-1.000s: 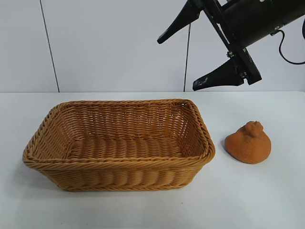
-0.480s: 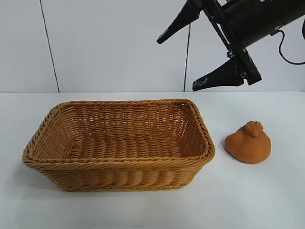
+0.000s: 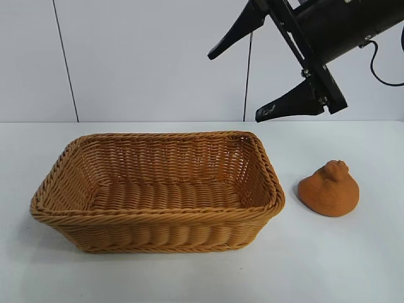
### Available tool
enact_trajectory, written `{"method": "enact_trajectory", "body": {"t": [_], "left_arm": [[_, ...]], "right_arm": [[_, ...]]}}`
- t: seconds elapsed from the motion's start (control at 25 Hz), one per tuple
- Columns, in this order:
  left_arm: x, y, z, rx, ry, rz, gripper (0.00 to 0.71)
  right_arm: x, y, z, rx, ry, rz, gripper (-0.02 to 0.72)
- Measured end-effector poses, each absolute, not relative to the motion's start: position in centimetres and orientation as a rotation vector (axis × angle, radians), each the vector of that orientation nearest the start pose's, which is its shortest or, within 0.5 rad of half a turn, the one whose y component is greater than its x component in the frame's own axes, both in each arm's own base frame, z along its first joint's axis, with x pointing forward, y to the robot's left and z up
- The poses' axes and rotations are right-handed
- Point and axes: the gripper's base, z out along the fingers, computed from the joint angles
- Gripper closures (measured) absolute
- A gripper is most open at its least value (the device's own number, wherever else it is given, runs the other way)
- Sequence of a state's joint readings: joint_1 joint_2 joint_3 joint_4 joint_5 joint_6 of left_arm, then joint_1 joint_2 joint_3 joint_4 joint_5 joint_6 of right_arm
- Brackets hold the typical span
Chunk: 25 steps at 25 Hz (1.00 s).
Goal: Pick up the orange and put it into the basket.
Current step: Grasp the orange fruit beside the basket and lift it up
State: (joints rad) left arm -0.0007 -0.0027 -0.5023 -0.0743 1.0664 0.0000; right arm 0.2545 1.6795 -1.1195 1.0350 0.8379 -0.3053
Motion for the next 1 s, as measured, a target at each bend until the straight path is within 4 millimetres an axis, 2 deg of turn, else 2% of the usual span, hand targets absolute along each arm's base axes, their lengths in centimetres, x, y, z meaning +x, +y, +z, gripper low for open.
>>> {"method": "enact_trajectory", "body": {"t": [0.12, 0.24, 0.44, 0.64, 0.8, 1.0], "left_arm": [[-0.6, -0.6, 27.8, 0.005, 2.043, -0.089, 0.161], [-0.6, -0.6, 27.8, 0.005, 2.043, -0.089, 0.161], [-0.6, -0.6, 27.8, 0.005, 2.043, -0.089, 0.161], [-0.6, -0.6, 27.8, 0.005, 2.043, -0.089, 0.161], [-0.6, -0.6, 27.8, 0.005, 2.043, -0.089, 0.161], [-0.6, -0.6, 27.8, 0.005, 2.043, -0.089, 0.161]], "right_arm": [[31.4, 14.1, 24.5, 0.064, 2.662, 1.143, 0.063], [31.5, 13.6, 24.8, -0.007, 2.720, 1.030, 0.063], [32.3, 12.0, 26.8, -0.150, 2.835, 0.666, 0.063], [32.6, 10.0, 28.2, -0.195, 2.910, 0.308, 0.063], [32.7, 9.2, 28.1, -0.219, 2.927, 0.161, 0.063], [33.7, 8.7, 26.5, -0.215, 2.969, 0.111, 0.063]]}}
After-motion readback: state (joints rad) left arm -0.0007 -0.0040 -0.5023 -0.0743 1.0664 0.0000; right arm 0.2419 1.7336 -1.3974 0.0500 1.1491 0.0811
